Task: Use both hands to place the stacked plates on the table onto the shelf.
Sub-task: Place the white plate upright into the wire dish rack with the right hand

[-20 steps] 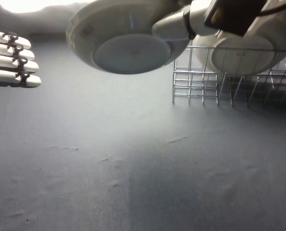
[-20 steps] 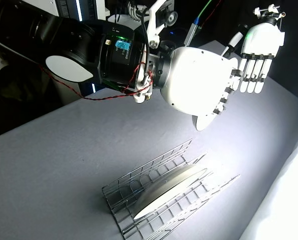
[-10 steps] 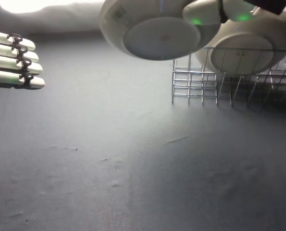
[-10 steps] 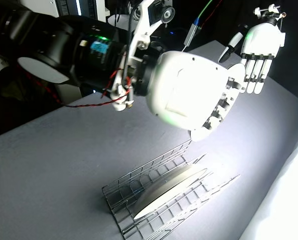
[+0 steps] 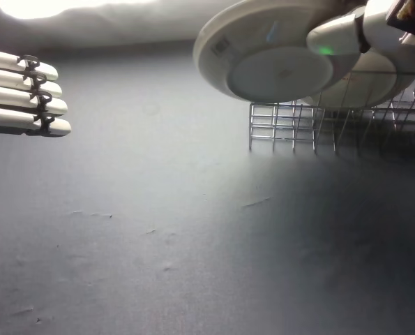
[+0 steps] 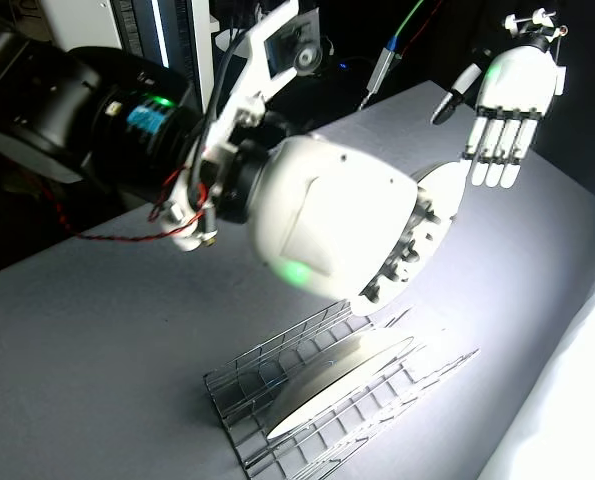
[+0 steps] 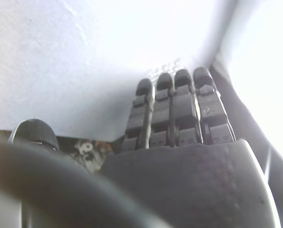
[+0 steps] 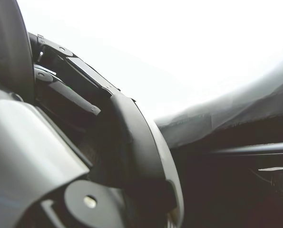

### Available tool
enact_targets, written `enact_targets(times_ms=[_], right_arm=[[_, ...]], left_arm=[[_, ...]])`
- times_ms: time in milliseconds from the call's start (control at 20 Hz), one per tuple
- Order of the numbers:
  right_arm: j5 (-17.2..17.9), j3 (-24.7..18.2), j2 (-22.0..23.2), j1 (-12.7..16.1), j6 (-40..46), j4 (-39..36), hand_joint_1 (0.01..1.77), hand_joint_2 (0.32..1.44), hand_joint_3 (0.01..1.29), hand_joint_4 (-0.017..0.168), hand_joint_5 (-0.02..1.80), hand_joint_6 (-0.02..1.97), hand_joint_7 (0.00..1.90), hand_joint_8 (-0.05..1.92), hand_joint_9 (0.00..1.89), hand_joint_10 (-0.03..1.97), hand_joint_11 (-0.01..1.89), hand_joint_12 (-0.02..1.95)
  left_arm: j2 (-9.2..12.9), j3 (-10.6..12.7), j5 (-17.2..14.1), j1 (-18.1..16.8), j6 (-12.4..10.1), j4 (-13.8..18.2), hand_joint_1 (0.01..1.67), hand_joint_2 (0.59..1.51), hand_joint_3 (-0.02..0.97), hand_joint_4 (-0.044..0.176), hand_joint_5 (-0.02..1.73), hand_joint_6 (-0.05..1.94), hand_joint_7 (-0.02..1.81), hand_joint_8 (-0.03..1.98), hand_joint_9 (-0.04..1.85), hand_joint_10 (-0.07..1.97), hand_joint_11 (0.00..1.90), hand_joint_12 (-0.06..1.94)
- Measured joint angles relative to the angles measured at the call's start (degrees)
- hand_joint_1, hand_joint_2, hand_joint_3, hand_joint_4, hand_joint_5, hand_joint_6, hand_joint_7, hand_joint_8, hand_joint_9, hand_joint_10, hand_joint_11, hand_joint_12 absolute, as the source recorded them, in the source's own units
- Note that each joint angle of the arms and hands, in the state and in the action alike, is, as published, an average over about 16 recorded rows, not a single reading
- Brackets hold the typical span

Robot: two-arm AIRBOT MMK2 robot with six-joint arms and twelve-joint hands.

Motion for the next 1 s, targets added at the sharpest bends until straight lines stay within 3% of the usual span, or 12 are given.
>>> enact_targets(times_ms=[1000], right_arm=[[3.3, 3.0, 2.5, -7.0, -0.6, -2.7, 1.4, 1.02, 0.01, -0.008, 0.92, 0.9, 1.12, 0.67, 1.03, 0.98, 0.92, 0.93]], left_arm=[[0.1, -0.8, -0.3, 0.2, -0.1, 0.3, 0.02, 1.098, 0.017, 0.007, 0.11, 0.01, 0.1, 0.0, 0.08, 0.01, 0.02, 0.14]])
